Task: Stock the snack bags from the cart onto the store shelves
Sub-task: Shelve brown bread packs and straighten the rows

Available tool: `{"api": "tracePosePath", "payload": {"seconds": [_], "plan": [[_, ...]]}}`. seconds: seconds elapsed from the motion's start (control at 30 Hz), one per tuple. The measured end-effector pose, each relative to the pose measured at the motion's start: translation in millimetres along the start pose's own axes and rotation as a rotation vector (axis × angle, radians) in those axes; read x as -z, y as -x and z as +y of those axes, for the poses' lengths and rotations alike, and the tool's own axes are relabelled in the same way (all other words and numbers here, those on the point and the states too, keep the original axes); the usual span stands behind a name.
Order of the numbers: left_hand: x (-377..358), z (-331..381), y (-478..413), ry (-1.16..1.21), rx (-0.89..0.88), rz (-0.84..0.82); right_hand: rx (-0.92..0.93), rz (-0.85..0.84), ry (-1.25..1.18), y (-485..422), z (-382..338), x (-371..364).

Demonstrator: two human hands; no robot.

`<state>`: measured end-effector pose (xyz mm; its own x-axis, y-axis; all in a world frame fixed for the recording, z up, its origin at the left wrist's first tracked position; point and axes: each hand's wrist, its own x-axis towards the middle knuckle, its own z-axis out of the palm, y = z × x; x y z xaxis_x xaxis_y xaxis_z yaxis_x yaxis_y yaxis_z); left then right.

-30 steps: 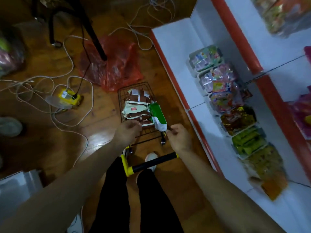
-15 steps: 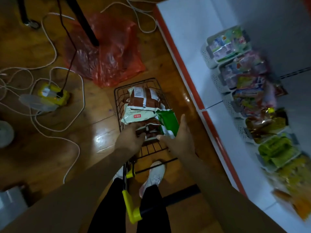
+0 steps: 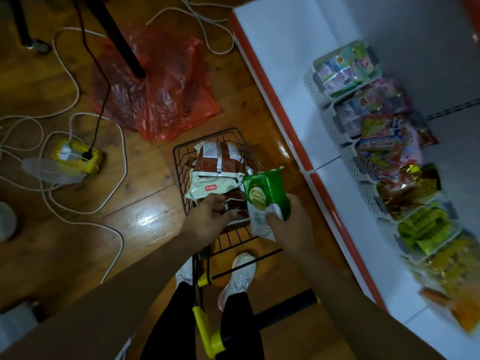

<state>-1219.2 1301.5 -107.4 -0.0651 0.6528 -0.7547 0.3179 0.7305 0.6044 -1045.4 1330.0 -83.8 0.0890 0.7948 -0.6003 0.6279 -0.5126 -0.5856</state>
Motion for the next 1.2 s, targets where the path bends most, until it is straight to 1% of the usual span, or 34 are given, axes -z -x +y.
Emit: {"api": "tracePosePath", "payload": {"seconds": [0.1,0.17,0.2,0.23,0.3,0.37,0.4,0.47,0.53,0.6,0.7,0.77,0.87,0.93,1.0,1.1,1.2], "plan": [[0.4,12.7,3.8,0.301,-0.018,-0.005,-0.115,-0.086,-0.261,7.0,-6.6,17.9],[2.3,19.5,3.4,0.457,0.028,0.016,-0.199,-0.171,-0.445,10.4,-10.8,26.5],[4.1,21.5,3.0,0.52,0.075,0.001,-0.241,-0.22,-0.534,12.1,-12.0,28.1],[5.4,22.2,3.1,0.589,0.125,-0.044,-0.275,-0.27,-0.616,12.9,-11.9,27.7],[6.0,18.8,5.6,0.753,0.189,-0.239,-0.314,-0.355,-0.732,13.4,-11.8,20.4],[5.3,16.1,14.8,0.849,0.208,-0.381,-0.318,-0.383,-0.746,12.0,-12.5,8.9],[5.5,13.6,19.0,0.869,0.235,-0.401,-0.316,-0.392,-0.709,11.4,-14.2,2.9],[7.1,4.7,23.1,0.899,0.288,-0.347,-0.305,-0.438,-0.565,9.4,-15.6,-7.2],[11.2,-4.5,23.7,0.959,0.298,-0.226,-0.25,-0.476,-0.432,6.6,-18.7,-12.3],[16.3,-13.6,23.6,1.005,0.282,-0.086,-0.162,-0.469,-0.359,1.3,-22.6,-16.0],[23.7,-27.0,23.8,0.975,0.267,0.074,-0.102,-0.297,-0.256,-10.6,-26.0,-22.2],[27.0,-35.6,23.6,0.906,0.266,0.145,-0.074,-0.205,-0.127,-19.9,-26.4,-28.2],[27.4,-46.1,29.4,0.781,0.267,0.198,0.048,-0.145,0.105,-33.9,-33.5,-40.2],[26.1,-53.2,34.3,0.729,0.269,0.204,0.175,-0.105,0.195,-46.4,-42.3,-51.7],[25.1,-60.2,40.2,0.716,0.271,0.202,0.304,-0.079,0.349,-61.3,-50.3,-65.8],[23.1,-68.2,47.8,0.697,0.287,0.205,0.421,-0.113,0.573,-82.1,-56.4,-84.8],[21.6,-77.5,53.0,0.695,0.286,0.214,0.473,-0.179,0.79,-100.9,-56.2,-99.9]]}}
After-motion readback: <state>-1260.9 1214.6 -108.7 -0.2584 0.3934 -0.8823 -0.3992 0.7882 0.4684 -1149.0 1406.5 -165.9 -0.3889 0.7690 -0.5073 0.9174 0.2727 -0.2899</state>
